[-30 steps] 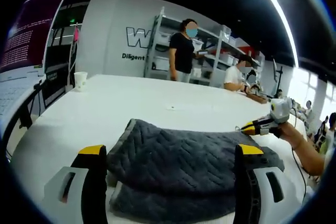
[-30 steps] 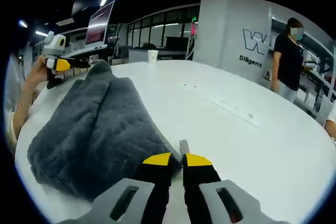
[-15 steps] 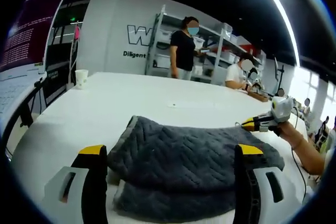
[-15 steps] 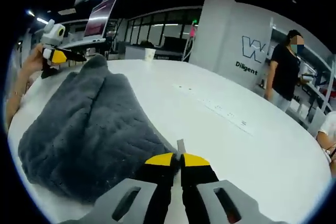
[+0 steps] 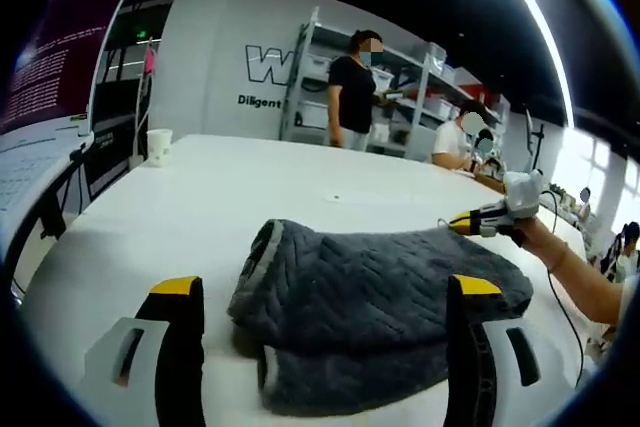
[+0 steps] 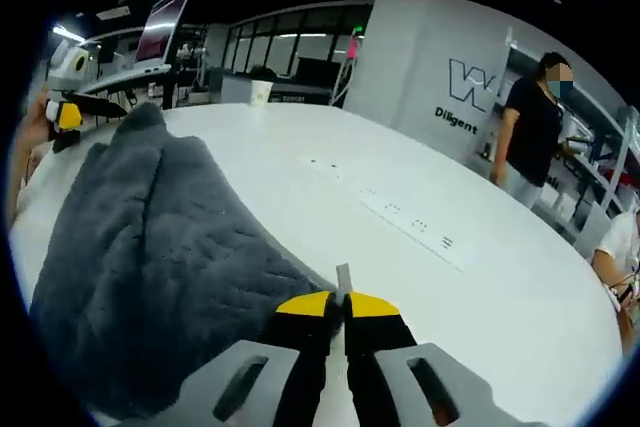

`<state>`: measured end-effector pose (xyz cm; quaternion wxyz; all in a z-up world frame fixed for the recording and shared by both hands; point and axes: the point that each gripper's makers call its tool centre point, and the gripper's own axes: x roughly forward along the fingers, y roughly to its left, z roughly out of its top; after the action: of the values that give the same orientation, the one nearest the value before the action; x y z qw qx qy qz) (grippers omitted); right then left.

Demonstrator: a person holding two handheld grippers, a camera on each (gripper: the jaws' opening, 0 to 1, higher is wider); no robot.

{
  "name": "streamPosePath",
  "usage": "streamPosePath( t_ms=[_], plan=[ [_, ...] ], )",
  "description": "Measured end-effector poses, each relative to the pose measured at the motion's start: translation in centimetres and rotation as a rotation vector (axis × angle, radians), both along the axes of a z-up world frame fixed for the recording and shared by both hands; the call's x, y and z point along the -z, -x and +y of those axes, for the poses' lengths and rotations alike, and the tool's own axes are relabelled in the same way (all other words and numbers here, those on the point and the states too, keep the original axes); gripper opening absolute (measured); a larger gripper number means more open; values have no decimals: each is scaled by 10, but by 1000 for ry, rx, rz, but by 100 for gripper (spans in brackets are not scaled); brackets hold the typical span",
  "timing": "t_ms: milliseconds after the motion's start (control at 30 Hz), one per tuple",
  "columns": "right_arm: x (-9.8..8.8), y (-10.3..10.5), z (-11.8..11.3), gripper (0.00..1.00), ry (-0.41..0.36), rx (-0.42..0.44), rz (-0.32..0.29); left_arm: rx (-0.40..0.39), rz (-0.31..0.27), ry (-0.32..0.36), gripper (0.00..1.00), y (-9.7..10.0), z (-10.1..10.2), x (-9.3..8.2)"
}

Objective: Open the folded towel by lifting each exposed corner and separating the folded layers until the towel lies flat within the target outline without major curled edges

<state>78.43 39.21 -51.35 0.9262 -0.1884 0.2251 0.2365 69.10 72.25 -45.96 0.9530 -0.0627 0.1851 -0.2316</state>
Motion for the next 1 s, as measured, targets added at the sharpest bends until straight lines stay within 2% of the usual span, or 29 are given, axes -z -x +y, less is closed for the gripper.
streamPosePath(
  t_ms=[333,600,667,767,900,1000],
  plan=[
    [5,-24,-11,0,97,73,18,-4,0,0,99,-1,4,0],
    [6,-24,-16,2,119,103,9,-2,10,1,99,0,3,1],
    [-1,-23,-24,8,122,139,-17,-1,11,2,99,0,2,1],
    [-10,-20,-41,24,130,211,-34,0,11,3,99,-1,2,1],
    [-27,-10,-55,38,106,246,-43,-3,15,1,99,-1,3,2],
    [-27,4,-61,54,86,257,-6,-6,17,7,99,-1,2,2]
  ],
)
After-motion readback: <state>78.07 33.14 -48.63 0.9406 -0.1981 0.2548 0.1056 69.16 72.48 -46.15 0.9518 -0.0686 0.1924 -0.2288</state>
